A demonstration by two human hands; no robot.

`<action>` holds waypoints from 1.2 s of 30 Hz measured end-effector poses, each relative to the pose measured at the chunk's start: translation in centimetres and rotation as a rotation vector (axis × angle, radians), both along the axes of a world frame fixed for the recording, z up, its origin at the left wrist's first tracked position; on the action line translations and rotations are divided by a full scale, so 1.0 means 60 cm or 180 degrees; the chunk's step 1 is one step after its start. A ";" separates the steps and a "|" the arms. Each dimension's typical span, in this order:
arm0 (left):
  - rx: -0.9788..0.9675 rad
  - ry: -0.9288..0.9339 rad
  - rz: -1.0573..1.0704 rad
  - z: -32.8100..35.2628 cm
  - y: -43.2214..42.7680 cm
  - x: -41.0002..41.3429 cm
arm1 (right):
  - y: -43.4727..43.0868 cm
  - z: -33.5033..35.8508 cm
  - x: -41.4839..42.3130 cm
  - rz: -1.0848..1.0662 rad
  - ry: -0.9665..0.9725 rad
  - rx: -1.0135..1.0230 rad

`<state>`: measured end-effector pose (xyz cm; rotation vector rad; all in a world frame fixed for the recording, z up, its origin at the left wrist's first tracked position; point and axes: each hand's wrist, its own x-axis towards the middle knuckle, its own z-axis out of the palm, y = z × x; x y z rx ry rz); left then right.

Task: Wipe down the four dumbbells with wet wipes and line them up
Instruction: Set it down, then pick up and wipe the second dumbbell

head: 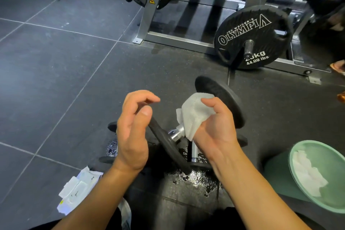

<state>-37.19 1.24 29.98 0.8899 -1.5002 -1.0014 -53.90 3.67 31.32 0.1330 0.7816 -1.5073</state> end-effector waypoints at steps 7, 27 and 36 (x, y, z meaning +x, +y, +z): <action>0.4768 0.1667 -0.0104 -0.055 0.002 -0.009 | 0.004 0.013 -0.008 0.0192 0.0178 -0.0248; 0.4786 0.1679 -0.0326 -0.055 0.035 -0.001 | 0.008 0.015 0.009 0.0384 0.0385 -0.0111; 0.1557 0.2025 0.0150 0.010 0.027 0.028 | -0.003 0.009 0.007 0.0277 0.0120 -0.0132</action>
